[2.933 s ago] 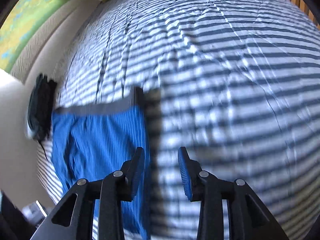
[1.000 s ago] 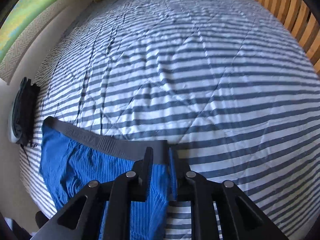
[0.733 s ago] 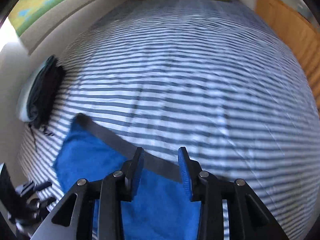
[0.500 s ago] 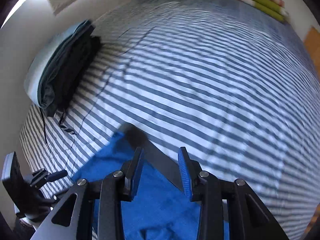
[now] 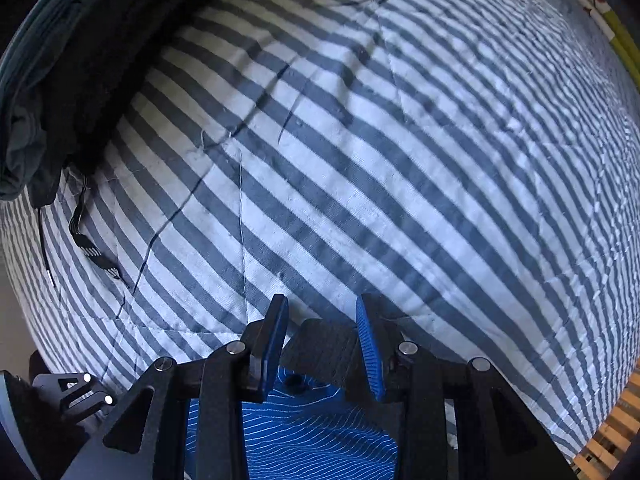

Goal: Fold small clothes

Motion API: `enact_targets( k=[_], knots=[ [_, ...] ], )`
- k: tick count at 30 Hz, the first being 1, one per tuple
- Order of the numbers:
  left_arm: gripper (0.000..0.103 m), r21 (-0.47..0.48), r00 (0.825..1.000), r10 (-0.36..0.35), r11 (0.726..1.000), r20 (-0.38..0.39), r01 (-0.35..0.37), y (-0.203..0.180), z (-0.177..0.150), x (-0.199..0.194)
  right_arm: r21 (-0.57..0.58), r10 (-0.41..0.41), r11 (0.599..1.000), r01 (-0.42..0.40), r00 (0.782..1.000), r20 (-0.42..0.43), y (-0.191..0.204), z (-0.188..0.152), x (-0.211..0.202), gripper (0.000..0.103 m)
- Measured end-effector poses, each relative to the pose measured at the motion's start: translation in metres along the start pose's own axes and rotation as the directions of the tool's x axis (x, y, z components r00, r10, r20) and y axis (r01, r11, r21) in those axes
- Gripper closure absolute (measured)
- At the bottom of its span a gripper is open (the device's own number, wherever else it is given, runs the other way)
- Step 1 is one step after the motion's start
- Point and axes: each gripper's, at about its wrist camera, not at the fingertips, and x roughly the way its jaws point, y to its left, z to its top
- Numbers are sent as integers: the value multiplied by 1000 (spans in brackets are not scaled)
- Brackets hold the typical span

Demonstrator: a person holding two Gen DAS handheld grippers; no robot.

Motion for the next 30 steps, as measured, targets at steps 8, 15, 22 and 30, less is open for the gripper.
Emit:
enact_targets(
  k=[8, 15, 22, 30],
  knots=[
    [98, 43, 998, -49, 998, 26, 47, -8, -12, -19, 73, -18, 997, 11, 995, 102, 2, -51, -20, 98],
    [99, 100, 986, -152, 984, 67, 145, -28, -28, -54, 391, 52, 903, -175, 951, 305, -47, -117, -61, 98],
    [99, -57, 999, -35, 998, 28, 37, 16, -27, -45, 355, 79, 916, -185, 953, 294, -38, -47, -35, 81],
    [65, -57, 996, 78, 995, 34, -76, 22, -33, -49, 343, 75, 915, -211, 927, 368, -55, -67, -64, 80]
  ],
)
